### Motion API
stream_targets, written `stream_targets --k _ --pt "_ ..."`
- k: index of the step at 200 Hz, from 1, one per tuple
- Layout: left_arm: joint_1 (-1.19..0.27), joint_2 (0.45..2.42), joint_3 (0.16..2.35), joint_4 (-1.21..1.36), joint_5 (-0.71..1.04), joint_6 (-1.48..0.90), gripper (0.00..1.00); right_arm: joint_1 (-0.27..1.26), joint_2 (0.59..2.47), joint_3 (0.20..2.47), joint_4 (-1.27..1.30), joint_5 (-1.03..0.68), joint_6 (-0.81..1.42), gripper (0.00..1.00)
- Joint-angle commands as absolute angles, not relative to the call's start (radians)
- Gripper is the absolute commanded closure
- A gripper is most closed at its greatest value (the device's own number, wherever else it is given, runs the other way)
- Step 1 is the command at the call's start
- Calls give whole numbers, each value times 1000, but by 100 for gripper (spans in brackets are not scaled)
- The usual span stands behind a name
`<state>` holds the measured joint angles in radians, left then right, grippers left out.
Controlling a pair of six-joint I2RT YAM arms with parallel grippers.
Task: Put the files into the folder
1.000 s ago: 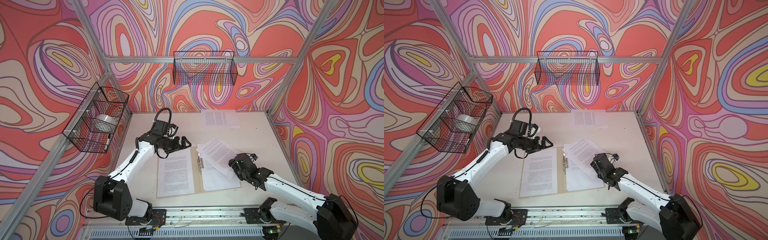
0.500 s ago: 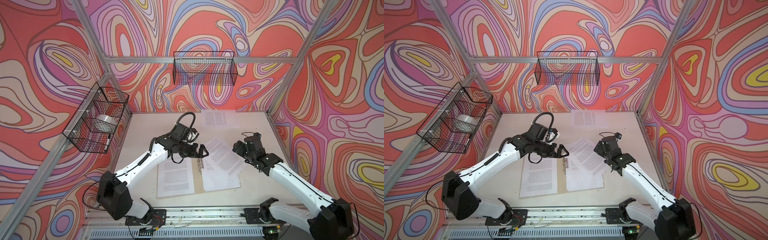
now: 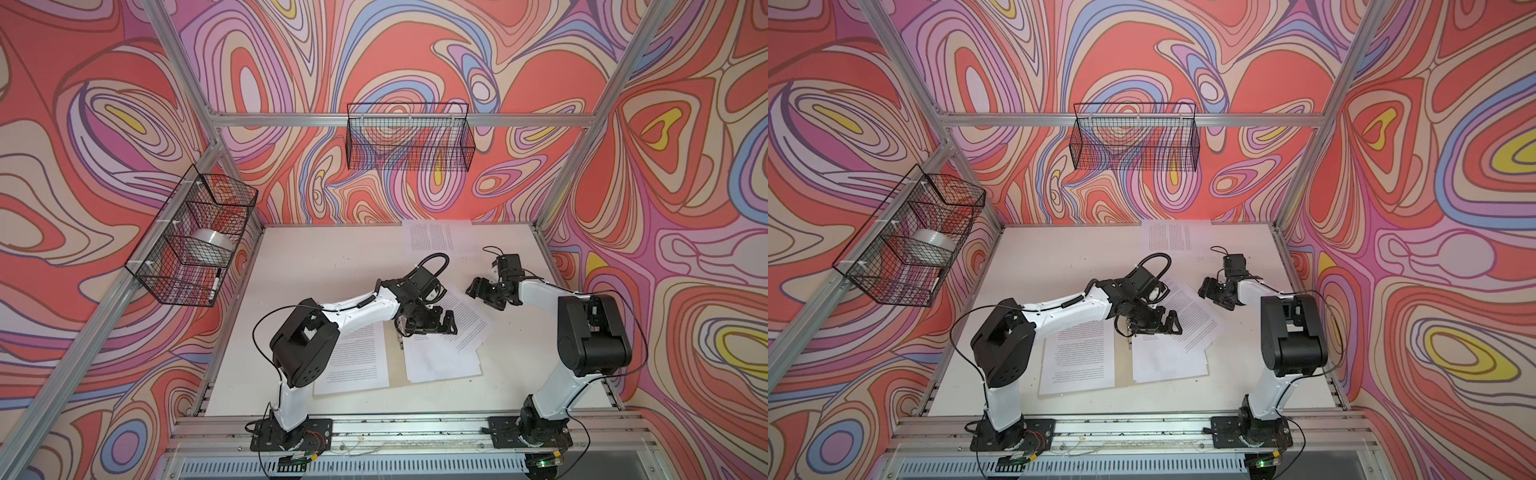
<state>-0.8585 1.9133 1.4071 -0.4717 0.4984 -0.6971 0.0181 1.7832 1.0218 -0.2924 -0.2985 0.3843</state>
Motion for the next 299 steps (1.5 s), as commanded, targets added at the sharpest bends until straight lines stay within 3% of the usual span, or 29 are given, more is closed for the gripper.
stream_targets --k 1,127,216,242,299 --pt "-870 1930 1376 -429 508 -744 0 12 1847 1055 -267 -384 353 20" --pt "-876 1991 1236 -399 479 -742 0 82 1960 1173 -491 -403 272 19" --pt "-878 1976 1183 -362 475 -742 0 88 1861 1097 -537 -550 288 16" --pt "-877 1971 1175 -354 476 -743 0 88 1819 1064 -545 -587 305 20" --pt "-878 1970 1177 -355 479 -731 0 87 1702 985 -551 -610 342 40"
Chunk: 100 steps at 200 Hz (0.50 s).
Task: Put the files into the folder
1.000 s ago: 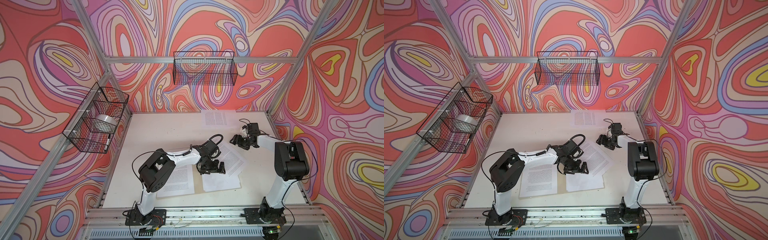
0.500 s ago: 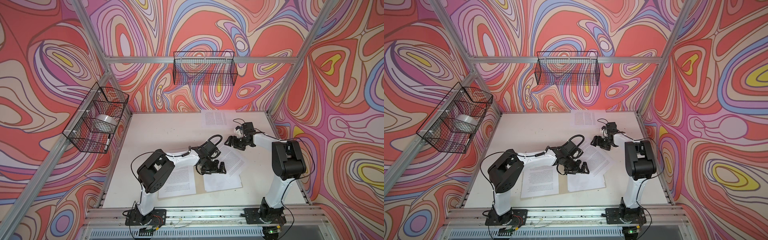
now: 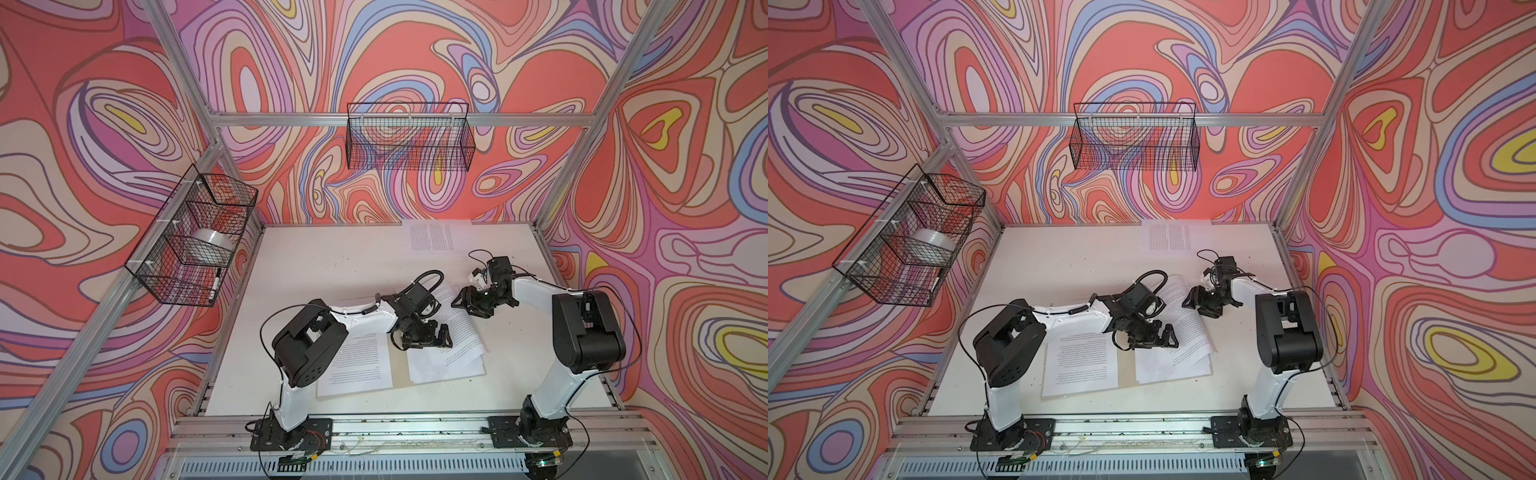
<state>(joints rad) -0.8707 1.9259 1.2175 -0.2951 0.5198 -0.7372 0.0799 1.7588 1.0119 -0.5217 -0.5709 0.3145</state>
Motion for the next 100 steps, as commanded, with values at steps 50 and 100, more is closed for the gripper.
stream_targets --k 50,100 --pt "-878 1977 1184 -364 476 -720 0 81 1633 968 -532 -682 372 34" --pt "-878 1993 1184 -360 485 -721 0 75 1569 988 -587 -648 365 28"
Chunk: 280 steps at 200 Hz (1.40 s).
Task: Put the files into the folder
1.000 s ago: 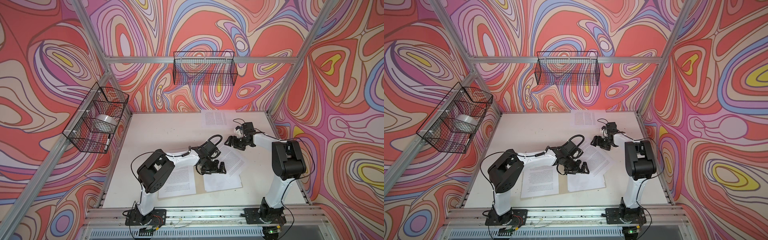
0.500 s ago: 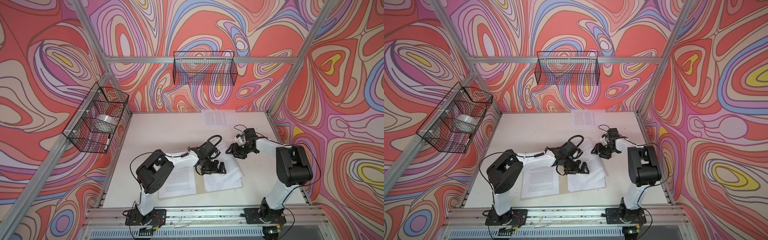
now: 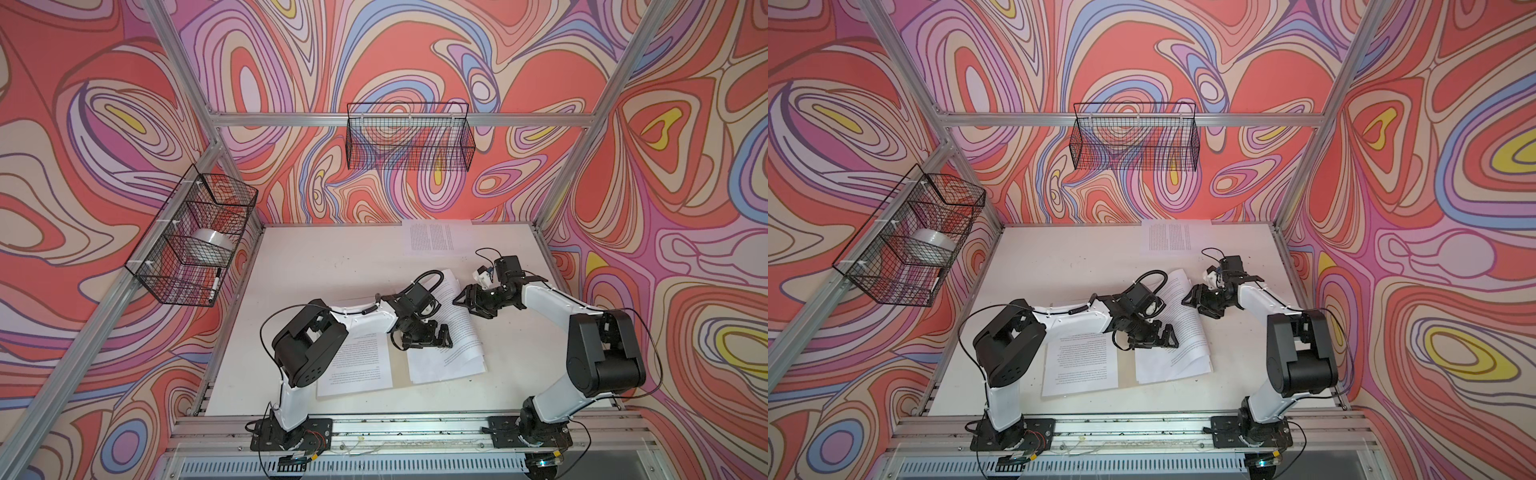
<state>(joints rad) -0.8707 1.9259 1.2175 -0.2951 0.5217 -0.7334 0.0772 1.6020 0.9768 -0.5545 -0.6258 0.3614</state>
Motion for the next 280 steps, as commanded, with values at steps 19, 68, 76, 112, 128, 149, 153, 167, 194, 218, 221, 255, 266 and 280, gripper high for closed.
stream_targets --k 19,68,76,112,128,149,153,167,194,218,221,255,266,280 --pt "-878 1993 1183 -360 484 -721 0 73 1551 970 -565 -673 372 24" --pt "-878 1996 1187 -367 484 -715 0 57 1510 922 -537 -701 405 18" --pt "-878 1998 1187 -368 483 -715 0 51 1501 910 -535 -703 413 17" --pt "-877 2005 1190 -369 487 -715 0 39 1452 867 -567 -666 431 15" --pt "-878 2006 1187 -363 488 -716 0 40 1423 855 -593 -620 427 16" --pt "-877 2012 1185 -353 495 -720 0 40 1409 836 -573 -628 425 18" --pt "-878 2014 1186 -351 497 -721 0 40 1412 836 -571 -633 422 19" --pt "-878 2014 1186 -350 502 -721 0 39 1439 841 -570 -612 420 26" --pt "-877 2004 1186 -359 494 -716 0 39 1460 844 -564 -552 411 41" --pt "-877 2002 1190 -363 494 -719 0 39 1470 850 -577 -504 397 67" --pt "-878 2000 1190 -363 495 -719 0 40 1471 849 -576 -502 397 70" --pt "-877 1973 1214 -338 563 -686 0 40 1469 824 -544 -533 400 93" --pt "-875 1968 1246 -358 583 -661 0 39 1469 818 -537 -538 400 99" --pt "-875 1941 1286 -373 609 -644 0 40 1465 809 -533 -540 400 100"
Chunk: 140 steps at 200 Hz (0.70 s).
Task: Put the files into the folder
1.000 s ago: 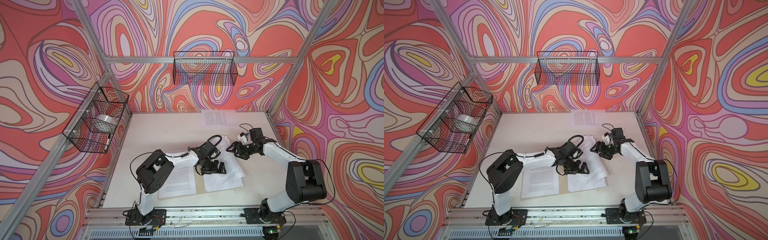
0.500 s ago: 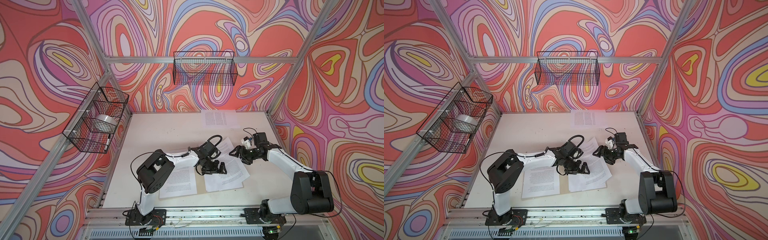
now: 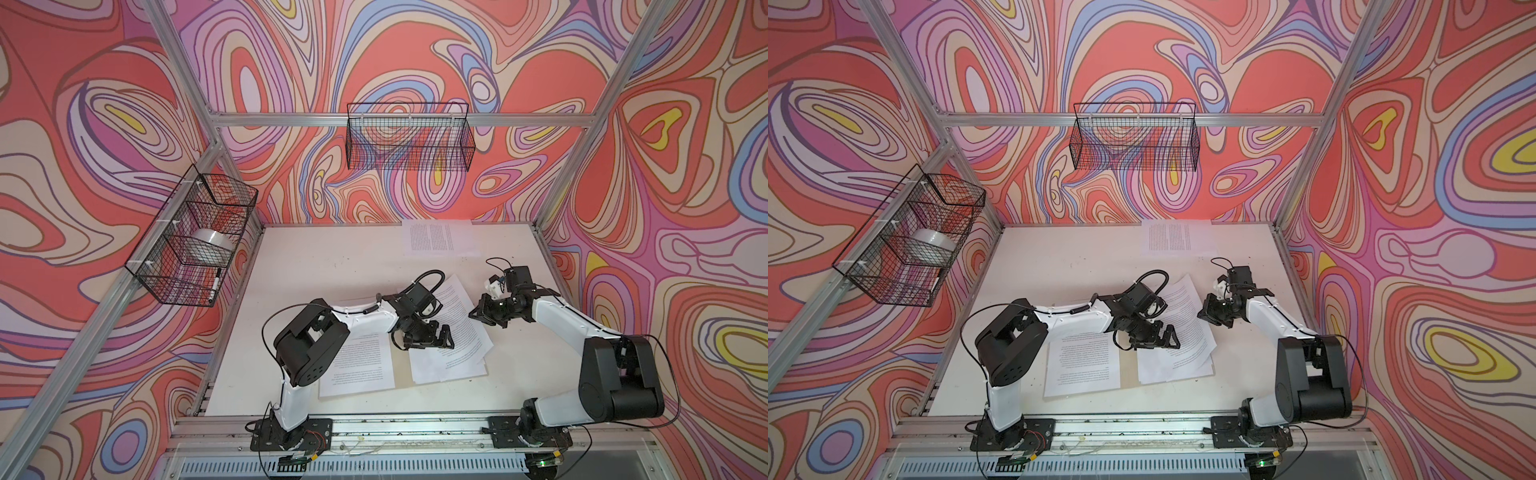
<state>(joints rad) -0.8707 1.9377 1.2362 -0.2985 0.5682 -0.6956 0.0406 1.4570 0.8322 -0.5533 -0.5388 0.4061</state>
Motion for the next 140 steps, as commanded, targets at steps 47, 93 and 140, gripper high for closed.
stream_targets --k 47,93,140 --pt "-872 1783 1415 -544 543 -594 0 40 1446 795 -524 -528 396 100" --pt "-773 1611 1305 -586 442 -625 0 41 1424 738 -429 -573 480 100" --pt "-607 1502 1152 -613 408 -608 0 46 1436 684 -370 -593 511 100"
